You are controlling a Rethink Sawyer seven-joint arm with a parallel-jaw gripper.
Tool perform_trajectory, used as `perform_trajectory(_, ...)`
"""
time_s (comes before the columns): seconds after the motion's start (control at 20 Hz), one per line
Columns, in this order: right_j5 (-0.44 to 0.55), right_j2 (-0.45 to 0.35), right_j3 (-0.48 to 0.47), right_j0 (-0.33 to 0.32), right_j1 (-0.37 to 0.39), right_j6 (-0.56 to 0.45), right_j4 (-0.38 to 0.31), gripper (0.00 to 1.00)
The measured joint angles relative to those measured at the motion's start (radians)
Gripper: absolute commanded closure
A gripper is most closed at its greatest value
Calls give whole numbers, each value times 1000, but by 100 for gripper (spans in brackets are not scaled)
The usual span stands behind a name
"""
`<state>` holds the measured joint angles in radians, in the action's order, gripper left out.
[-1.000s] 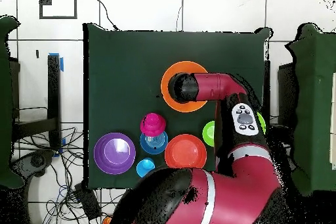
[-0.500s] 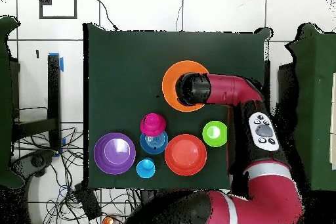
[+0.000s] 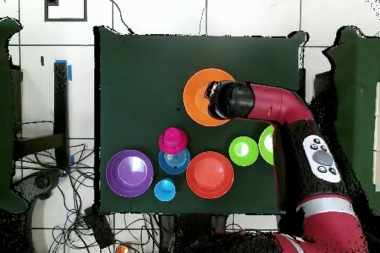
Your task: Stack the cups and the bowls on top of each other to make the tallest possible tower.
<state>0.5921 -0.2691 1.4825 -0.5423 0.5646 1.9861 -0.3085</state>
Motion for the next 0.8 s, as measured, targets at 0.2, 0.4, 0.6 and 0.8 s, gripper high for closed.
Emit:
perform_trajectory(0.2,-15,-35,21,-16,5,0,0,100)
perform_trajectory(0.4,-32,-57,30,-16,4,0,-1,100)
perform_trajectory(0.6,-40,-83,32,-15,2,0,-2,100)
perform_trajectory(0.8,-40,-99,32,-12,0,0,-2,100)
